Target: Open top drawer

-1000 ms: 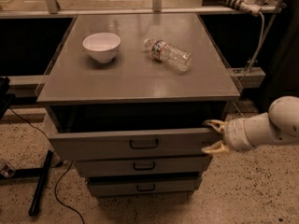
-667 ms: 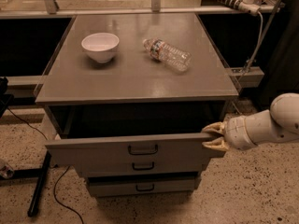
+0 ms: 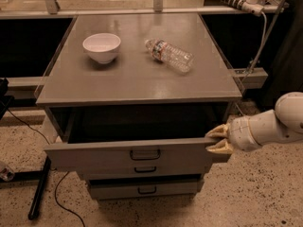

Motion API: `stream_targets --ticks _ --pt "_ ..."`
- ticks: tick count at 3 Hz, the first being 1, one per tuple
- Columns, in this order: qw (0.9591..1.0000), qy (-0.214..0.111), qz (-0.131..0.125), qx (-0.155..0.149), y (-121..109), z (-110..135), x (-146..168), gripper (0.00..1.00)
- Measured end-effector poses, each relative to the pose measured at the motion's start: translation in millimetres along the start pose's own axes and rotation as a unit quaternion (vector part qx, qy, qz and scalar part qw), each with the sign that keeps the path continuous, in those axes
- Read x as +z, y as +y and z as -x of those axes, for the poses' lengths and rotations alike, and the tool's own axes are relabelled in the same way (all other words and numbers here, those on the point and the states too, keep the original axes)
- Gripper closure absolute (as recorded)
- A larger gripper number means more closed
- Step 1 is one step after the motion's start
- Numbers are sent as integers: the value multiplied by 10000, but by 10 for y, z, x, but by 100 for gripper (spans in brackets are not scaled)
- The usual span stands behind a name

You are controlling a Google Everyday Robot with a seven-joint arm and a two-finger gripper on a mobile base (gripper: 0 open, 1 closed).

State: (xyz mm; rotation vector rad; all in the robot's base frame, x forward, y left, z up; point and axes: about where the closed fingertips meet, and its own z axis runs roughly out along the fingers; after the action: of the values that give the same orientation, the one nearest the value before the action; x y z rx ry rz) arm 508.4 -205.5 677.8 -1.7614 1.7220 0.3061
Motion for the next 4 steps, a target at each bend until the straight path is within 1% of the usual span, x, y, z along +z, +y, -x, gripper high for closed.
stream_targets --ticks 1,3,4 --pt "10000 0 1 0 0 0 1 82" --pt "10000 -1 1 0 0 0 1 35" --pt "10000 -24 62 37 2 -11 33 12"
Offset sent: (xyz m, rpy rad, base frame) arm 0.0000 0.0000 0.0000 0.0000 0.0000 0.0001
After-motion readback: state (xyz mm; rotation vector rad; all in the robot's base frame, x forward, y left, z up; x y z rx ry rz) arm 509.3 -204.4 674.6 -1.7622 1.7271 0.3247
